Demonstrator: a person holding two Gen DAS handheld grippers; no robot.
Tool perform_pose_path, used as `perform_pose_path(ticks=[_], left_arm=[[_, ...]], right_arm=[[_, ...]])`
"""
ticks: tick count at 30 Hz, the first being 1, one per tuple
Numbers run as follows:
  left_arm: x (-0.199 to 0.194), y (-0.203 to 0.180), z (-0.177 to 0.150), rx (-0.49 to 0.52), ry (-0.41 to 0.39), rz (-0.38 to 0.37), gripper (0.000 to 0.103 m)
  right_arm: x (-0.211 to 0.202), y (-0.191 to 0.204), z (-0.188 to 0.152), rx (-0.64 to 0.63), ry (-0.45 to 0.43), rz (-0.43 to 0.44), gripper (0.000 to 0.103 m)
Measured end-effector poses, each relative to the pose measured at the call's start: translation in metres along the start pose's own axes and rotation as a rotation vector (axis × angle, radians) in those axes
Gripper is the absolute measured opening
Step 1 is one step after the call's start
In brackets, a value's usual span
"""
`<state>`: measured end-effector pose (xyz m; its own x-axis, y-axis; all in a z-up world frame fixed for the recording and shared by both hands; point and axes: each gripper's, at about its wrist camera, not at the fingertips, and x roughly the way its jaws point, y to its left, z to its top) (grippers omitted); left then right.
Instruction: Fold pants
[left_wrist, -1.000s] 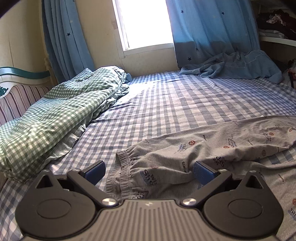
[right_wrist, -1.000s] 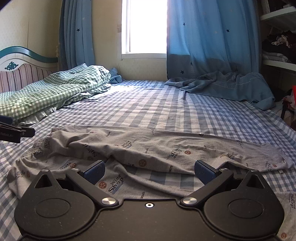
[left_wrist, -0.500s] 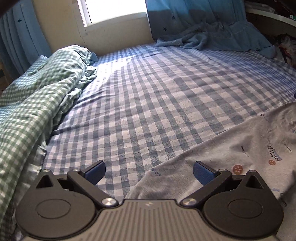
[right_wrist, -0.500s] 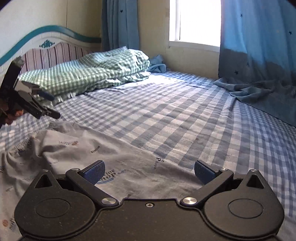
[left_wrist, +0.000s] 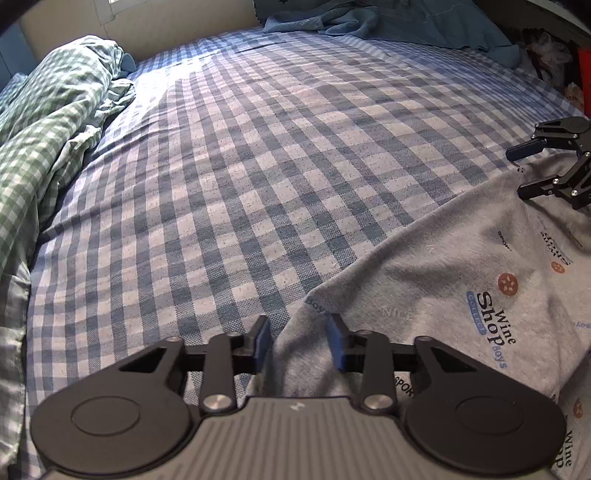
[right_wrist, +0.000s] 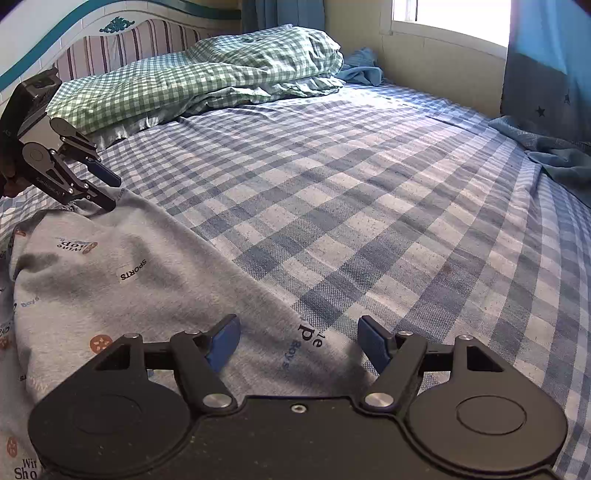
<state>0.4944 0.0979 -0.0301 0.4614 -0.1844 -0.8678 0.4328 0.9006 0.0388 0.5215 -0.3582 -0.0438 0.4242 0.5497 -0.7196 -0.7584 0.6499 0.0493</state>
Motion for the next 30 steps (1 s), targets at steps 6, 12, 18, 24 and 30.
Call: perform_pose_path(ticks=[6,12,18,24,30], left_arm=[[-0.007,-0.010,0.000,-0.015,-0.002,0.029,0.001],[-0.037,-0.015,0.006,-0.041,-0.104,0.132,0.001],[-0.047,-0.012,0.030,-0.071,-0.184,0.230,0.001],[-0.009,0.001,0.024,-0.122,-0.109,0.214,0.001],[-0.005,0.017,0.015,-0.182,-0.115,0.127,0.004]], right_arm=[[0.003,0.001,0.005,0.027,0.023,0.046,0.009],[-0.011,0.028,0.013,-0.085,-0.001,-0.060,0.000],[-0.011,0.029,0.053,-0.116,-0.087,-0.206,0.000],[0.034,0.018,0.064,-0.106,0.001,-0.211,0.000],[0.041,0.016,0.052,-0.074,0.000,-0.165,0.009]])
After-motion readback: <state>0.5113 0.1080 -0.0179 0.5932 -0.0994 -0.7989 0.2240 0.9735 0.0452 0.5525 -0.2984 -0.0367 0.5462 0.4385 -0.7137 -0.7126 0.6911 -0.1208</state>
